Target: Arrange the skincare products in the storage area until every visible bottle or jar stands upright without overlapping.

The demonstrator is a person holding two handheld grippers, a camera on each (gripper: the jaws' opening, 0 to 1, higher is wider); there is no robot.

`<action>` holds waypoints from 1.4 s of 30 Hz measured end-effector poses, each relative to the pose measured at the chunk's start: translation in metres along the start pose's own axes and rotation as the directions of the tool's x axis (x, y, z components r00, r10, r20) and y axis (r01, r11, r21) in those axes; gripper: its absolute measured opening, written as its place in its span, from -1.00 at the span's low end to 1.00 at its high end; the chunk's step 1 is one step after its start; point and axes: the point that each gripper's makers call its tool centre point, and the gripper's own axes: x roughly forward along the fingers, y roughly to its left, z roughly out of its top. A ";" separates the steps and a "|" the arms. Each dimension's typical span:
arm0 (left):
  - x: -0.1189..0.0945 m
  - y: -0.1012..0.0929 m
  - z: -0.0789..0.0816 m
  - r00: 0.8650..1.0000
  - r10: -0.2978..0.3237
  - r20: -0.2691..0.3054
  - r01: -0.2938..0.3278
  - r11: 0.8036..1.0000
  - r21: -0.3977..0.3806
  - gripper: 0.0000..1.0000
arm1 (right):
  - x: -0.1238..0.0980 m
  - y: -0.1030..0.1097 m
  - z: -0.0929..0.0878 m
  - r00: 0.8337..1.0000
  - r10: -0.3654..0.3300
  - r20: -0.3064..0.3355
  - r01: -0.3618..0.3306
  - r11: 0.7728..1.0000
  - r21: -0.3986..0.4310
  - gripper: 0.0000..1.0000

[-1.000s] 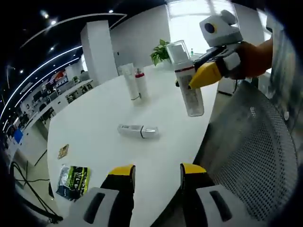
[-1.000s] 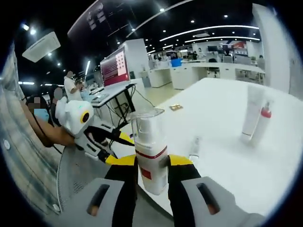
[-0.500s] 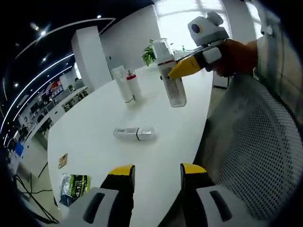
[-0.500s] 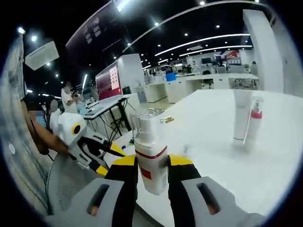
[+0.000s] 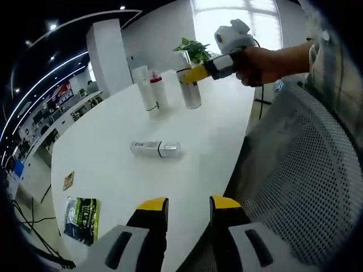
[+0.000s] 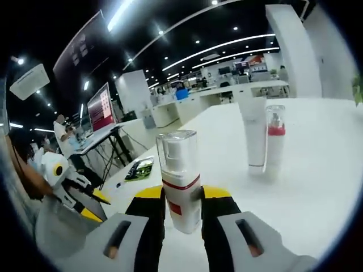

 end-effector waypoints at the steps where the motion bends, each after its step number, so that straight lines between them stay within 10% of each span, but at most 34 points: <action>1: 0.000 0.000 0.000 1.000 -0.005 -0.001 0.005 1.000 -0.012 -0.43 | 0.003 -0.007 0.004 1.000 -0.005 0.003 0.005 1.000 -0.006 -0.57; 7: 0.002 -0.017 0.007 0.996 -0.083 0.027 0.084 0.996 -0.030 -0.38 | 0.019 -0.033 0.016 0.999 -0.049 0.018 0.049 0.999 -0.014 -0.56; 30: -0.010 0.018 -0.003 0.997 0.074 0.006 -0.072 0.989 -0.126 -0.45 | 0.072 -0.042 0.014 1.000 -0.019 -0.008 0.018 0.992 -0.125 -0.56; 42: -0.004 0.010 -0.009 0.999 0.027 -0.028 -0.031 0.991 -0.134 -0.54 | 0.069 -0.053 0.008 0.999 -0.044 0.021 0.046 0.992 -0.116 -0.56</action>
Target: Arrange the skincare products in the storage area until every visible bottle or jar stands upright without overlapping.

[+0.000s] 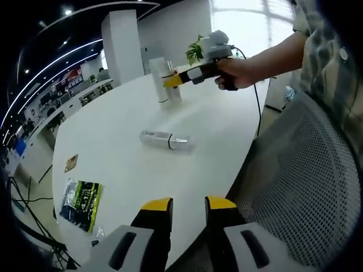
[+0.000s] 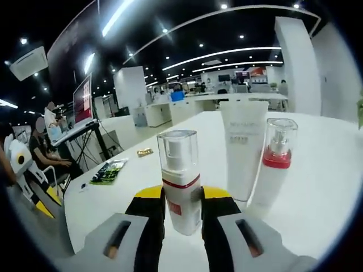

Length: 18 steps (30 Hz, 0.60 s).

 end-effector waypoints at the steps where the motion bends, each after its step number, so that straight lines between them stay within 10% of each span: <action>1: 0.000 -0.001 -0.001 1.000 0.001 -0.004 -0.001 1.000 0.007 -0.54 | 0.000 -0.002 -0.001 1.000 -0.006 0.001 0.006 1.000 -0.001 -0.56; 18: 0.001 0.003 -0.011 0.998 0.014 -0.056 -0.013 1.000 0.028 -0.54 | 0.010 -0.019 -0.022 0.998 -0.038 -0.042 0.037 0.999 -0.016 -0.56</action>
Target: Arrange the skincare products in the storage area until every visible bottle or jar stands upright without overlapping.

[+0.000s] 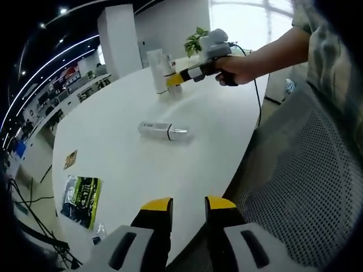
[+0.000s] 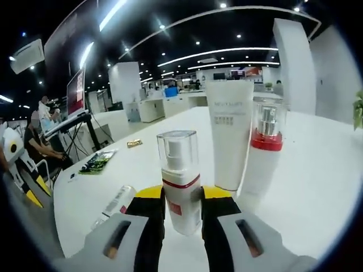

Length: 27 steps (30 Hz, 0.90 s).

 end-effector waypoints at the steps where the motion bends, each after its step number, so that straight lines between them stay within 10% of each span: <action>1: 0.000 0.000 0.000 1.000 0.000 0.002 0.000 1.000 0.002 -0.54 | 0.002 0.002 0.000 1.000 0.010 -0.008 -0.010 1.000 -0.021 -0.56; 27: 0.003 -0.002 -0.006 1.000 -0.015 -0.026 0.016 0.999 0.036 -0.58 | 0.025 -0.010 -0.020 0.999 -0.017 -0.043 0.012 0.994 -0.110 -0.63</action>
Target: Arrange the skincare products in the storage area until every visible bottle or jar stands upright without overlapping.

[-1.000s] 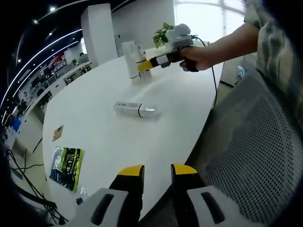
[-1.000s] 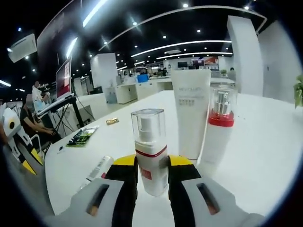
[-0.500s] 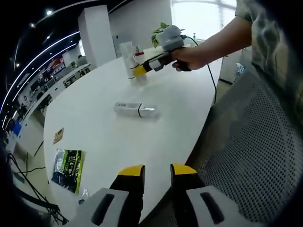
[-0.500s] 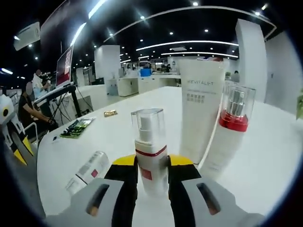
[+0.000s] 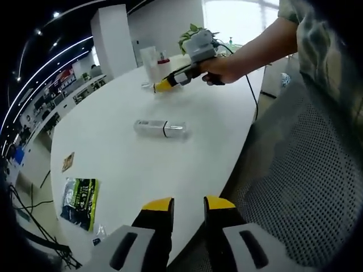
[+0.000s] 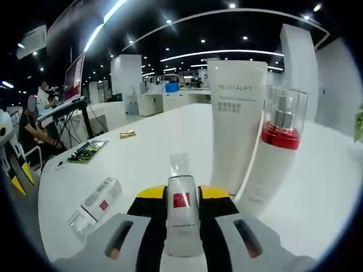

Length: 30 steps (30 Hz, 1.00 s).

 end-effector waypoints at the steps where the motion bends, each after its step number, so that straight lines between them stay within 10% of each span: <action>1: 0.000 0.000 0.000 1.000 0.000 -0.001 0.000 1.000 0.001 -0.58 | 0.000 0.003 -0.004 1.000 0.013 -0.015 -0.012 1.000 0.012 -0.63; 17: 0.001 0.001 -0.004 1.000 0.004 -0.020 -0.004 1.000 0.010 -0.58 | 0.003 0.023 -0.034 0.979 0.111 -0.170 -0.111 0.994 0.011 -0.64; 30: 0.001 0.001 -0.005 1.000 0.008 -0.028 -0.007 1.000 0.023 -0.58 | 0.006 0.028 -0.048 0.913 0.161 -0.376 -0.163 0.986 0.026 -0.61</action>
